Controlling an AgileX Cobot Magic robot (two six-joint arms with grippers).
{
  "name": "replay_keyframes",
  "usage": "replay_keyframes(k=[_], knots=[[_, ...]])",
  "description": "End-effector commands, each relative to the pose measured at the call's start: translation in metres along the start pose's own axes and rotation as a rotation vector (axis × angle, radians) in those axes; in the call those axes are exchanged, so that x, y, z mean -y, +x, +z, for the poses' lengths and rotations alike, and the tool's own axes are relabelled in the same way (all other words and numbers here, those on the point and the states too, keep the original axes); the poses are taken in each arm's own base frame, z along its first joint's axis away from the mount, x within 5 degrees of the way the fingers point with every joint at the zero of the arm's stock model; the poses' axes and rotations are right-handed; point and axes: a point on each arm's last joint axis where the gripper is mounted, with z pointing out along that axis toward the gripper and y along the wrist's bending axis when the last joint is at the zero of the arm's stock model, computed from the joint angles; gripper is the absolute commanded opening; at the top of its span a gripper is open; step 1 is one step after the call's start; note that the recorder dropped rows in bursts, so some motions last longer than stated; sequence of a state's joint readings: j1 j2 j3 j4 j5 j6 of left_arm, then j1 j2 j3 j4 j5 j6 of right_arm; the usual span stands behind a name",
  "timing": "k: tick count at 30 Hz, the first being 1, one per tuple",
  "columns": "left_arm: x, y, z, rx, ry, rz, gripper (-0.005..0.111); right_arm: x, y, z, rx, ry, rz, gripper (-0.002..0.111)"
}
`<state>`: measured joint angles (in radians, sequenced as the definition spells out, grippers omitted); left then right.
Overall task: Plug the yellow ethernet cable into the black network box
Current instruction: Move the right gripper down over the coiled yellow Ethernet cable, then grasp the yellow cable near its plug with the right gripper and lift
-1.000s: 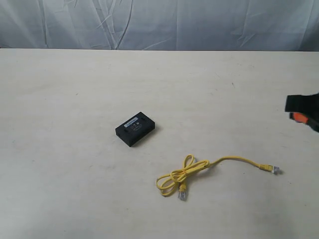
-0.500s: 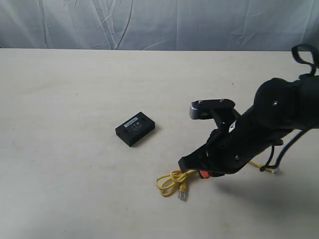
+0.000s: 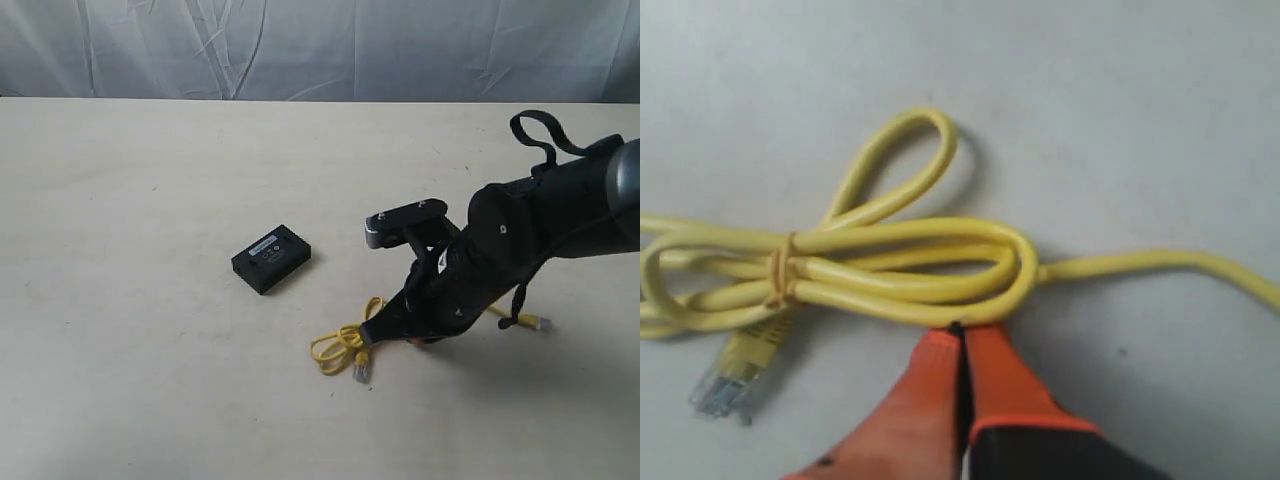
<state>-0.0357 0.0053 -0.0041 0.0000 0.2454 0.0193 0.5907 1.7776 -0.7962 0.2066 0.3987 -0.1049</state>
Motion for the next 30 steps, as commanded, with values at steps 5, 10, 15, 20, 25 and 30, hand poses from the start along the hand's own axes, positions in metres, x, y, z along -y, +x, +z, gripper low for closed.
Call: replay_keyframes(k=[5,10,15,20,25,30], knots=[[0.000,0.000,0.000,0.015,-0.003,-0.012,0.000,0.003,-0.017,0.017,0.172,0.024,0.035,-0.001],[0.000,0.000,0.000,0.015,-0.003,-0.012,0.000,0.001,-0.019,0.008,0.173,0.017,0.031,-0.001],[0.000,0.000,0.000,0.015,-0.003,-0.012,0.000,-0.009,-0.032,-0.032,0.221,-0.040,0.075,-0.001],[0.000,0.000,0.000,0.015,-0.003,-0.012,0.000,-0.033,-0.046,-0.040,0.291,-0.095,0.068,-0.001],[0.000,0.000,0.000,0.015,-0.003,-0.012,0.000,-0.053,-0.050,-0.011,0.322,-0.096,0.028,-0.001],[0.000,0.000,0.000,0.015,-0.003,-0.012,0.000,-0.054,-0.044,0.017,0.258,-0.080,0.024,-0.001]])
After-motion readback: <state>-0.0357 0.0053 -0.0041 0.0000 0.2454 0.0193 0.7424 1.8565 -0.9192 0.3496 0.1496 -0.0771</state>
